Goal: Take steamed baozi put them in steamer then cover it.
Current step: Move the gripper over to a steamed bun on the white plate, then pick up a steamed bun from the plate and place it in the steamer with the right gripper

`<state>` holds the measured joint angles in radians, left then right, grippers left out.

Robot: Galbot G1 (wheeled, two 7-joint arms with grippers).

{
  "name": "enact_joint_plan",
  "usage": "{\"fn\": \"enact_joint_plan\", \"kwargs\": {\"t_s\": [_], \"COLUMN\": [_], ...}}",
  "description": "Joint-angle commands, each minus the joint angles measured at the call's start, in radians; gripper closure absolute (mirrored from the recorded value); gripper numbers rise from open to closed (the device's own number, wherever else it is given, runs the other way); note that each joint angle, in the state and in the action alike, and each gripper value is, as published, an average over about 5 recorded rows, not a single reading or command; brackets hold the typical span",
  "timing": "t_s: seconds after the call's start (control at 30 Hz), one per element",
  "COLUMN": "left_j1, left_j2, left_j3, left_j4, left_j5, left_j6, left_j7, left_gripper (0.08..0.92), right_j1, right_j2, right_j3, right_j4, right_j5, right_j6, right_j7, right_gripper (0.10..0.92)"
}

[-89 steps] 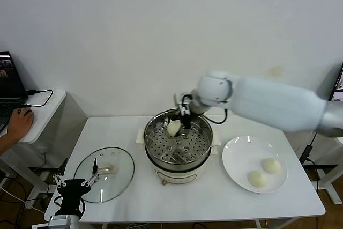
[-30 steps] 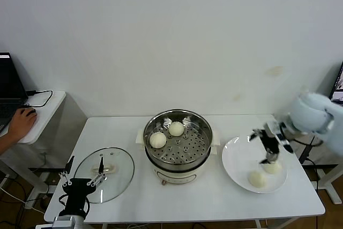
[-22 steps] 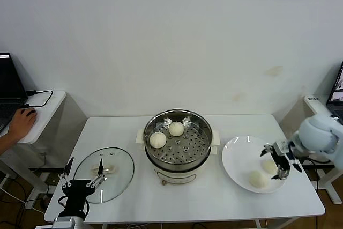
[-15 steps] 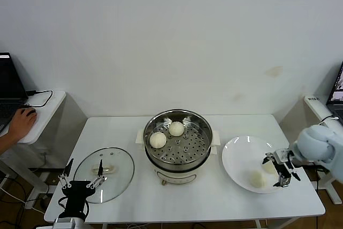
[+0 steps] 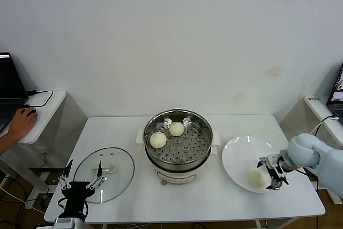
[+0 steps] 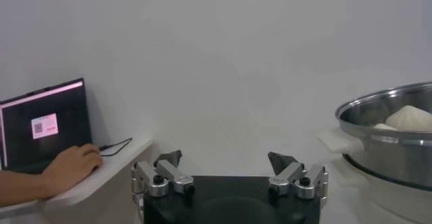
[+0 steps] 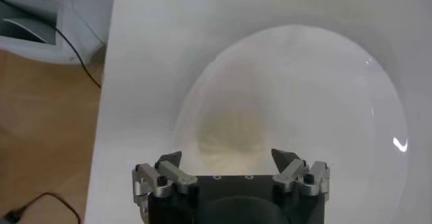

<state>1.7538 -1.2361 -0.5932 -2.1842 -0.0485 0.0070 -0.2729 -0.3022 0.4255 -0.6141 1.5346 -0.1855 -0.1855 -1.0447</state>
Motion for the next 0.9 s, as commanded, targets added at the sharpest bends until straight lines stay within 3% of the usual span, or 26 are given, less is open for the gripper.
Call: {"fn": "enact_joint_plan", "kwargs": {"t_s": [0.03,0.27,0.7,0.9], "left_j1": [-0.002,-0.005,-0.002,-0.004], "left_j2": [-0.001,-0.004,-0.005,-0.002], "left_j3": [0.001,0.003,0.001,0.002], "left_j4": [0.004,0.006,0.001,0.000], "left_j5": [0.000,0.000,-0.001,-0.001], "left_j6": [0.000,0.000,-0.001,0.000], "left_j7": [0.000,0.000,-0.001,0.000], "left_gripper": [0.177,0.177,0.177,0.177], "right_j1": [-0.040,-0.038,-0.016,0.118], "right_j2": [0.042,0.056,0.052,0.019], "right_j3": [0.027,0.027,0.029,-0.017], "right_j4": [-0.056,-0.062,-0.058,-0.044], "right_j5": [-0.015,-0.010,0.004,0.050], "right_j6": [0.000,-0.008,-0.016,-0.015], "right_j7": [0.011,0.011,0.000,-0.015], "right_gripper": [0.203,0.212,0.429,0.457]}}
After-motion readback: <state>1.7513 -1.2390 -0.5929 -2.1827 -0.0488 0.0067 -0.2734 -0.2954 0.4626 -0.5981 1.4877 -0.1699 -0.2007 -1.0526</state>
